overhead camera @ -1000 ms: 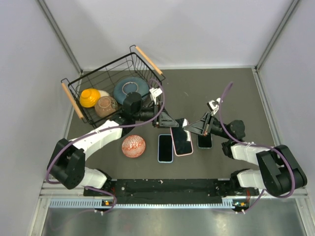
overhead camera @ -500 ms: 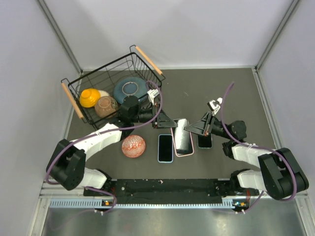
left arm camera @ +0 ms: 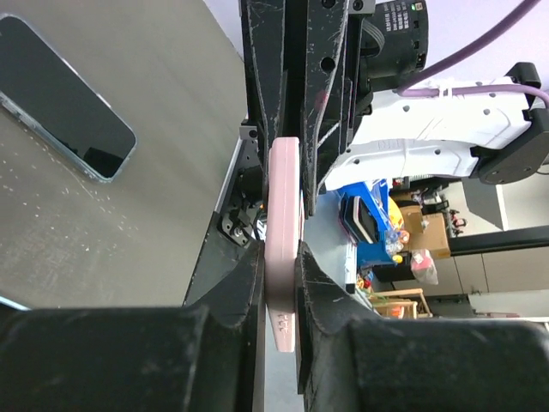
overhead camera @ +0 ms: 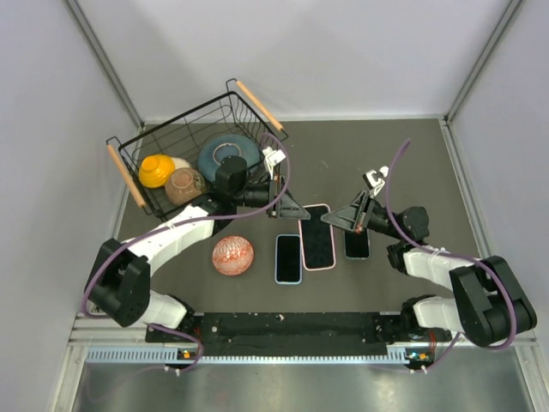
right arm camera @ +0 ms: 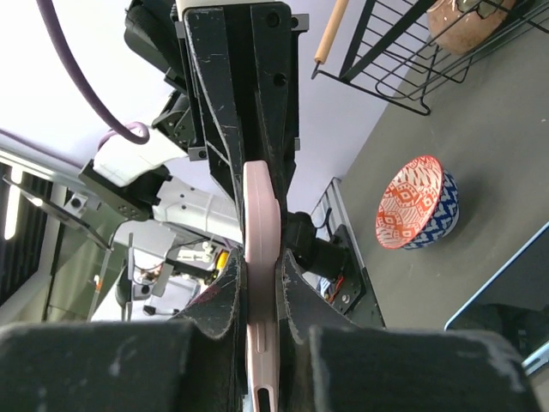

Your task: Put the phone into the phone case

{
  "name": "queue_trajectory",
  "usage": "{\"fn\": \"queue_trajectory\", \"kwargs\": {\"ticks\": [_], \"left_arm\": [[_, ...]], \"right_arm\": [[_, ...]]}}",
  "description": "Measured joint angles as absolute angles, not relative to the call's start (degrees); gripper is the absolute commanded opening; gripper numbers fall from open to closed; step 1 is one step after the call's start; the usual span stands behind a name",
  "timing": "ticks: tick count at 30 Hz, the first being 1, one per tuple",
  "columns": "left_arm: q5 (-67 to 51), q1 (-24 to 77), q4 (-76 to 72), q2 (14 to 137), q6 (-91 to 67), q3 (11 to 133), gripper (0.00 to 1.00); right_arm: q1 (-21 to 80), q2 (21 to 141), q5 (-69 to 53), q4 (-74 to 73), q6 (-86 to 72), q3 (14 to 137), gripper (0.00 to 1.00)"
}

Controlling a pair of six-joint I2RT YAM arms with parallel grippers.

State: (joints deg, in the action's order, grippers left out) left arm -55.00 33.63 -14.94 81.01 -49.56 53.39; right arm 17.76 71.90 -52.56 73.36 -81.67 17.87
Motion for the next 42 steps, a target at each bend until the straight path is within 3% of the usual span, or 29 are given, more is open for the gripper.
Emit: {"fn": "queue_trajectory", "kwargs": {"ticks": [1, 5, 11, 14, 16, 18, 20, 21, 22, 26, 29, 32, 33, 36, 42], "left_arm": [[-55.20, 33.52, -14.63, 81.14, -49.50, 53.47, 0.29], [-55.18, 33.67, -12.80, 81.14, -47.72, 53.95, 0.46], [-55.31, 34.11, -14.13, 80.99, -48.77, 53.12, 0.49], [-55.66, 34.83, -17.78, 80.64, -50.92, 52.25, 0.46], [-55.68, 35.33, -20.36, 80.62, -52.53, 51.70, 0.29], [-55.92, 35.86, -23.73, 80.66, -54.87, 51.05, 0.14], [-56.21, 36.38, -27.14, 80.99, -55.79, 50.83, 0.01], [-56.18, 36.45, -27.94, 81.23, -56.05, 50.78, 0.00], [-56.23, 36.45, -28.36, 81.67, -56.18, 50.76, 0.00], [-56.77, 36.91, -27.99, 82.41, -55.29, 50.78, 0.00], [-57.32, 37.08, -26.44, 82.41, -53.56, 50.92, 0.00], [-57.95, 37.21, -23.83, 82.43, -51.66, 51.68, 0.00], [-58.08, 37.21, -23.03, 82.46, -51.09, 51.90, 0.00], [-58.85, 37.19, -21.28, 82.56, -50.04, 52.77, 0.00], [-57.28, 37.19, -11.68, 82.83, -44.86, 56.29, 0.00]], "right_arm": [[17.76, 71.90, -52.60, 73.19, -81.06, 17.91, 0.00], [17.76, 71.79, -52.07, 72.82, -80.49, 17.96, 0.00], [17.76, 67.29, -50.26, 71.64, -76.75, 18.11, 0.00], [17.76, 64.55, -49.80, 69.34, -74.70, 18.13, 0.00], [17.76, 63.31, -49.32, 68.38, -73.93, 18.13, 0.00], [17.76, 62.04, -48.93, 66.52, -73.12, 18.13, 0.08], [17.76, 60.64, -48.38, 64.16, -72.69, 18.13, 0.23], [17.74, 59.46, -47.97, 62.52, -72.18, 18.15, 0.35], [17.74, 57.80, -47.53, 60.64, -70.98, 18.24, 0.39], [17.76, 51.27, -46.70, 48.86, -64.73, 20.34, 0.46], [17.76, 47.42, -45.39, 38.98, -59.81, 22.59, 0.46], [17.76, 46.30, -44.40, 33.19, -56.55, 24.49, 0.39], [17.76, 46.28, -44.16, 31.81, -55.70, 24.95, 0.24], [17.76, 46.30, -43.33, 28.97, -53.47, 25.63, 0.01], [17.72, 46.28, -42.54, 22.13, -48.82, 28.01, 0.00]]}}
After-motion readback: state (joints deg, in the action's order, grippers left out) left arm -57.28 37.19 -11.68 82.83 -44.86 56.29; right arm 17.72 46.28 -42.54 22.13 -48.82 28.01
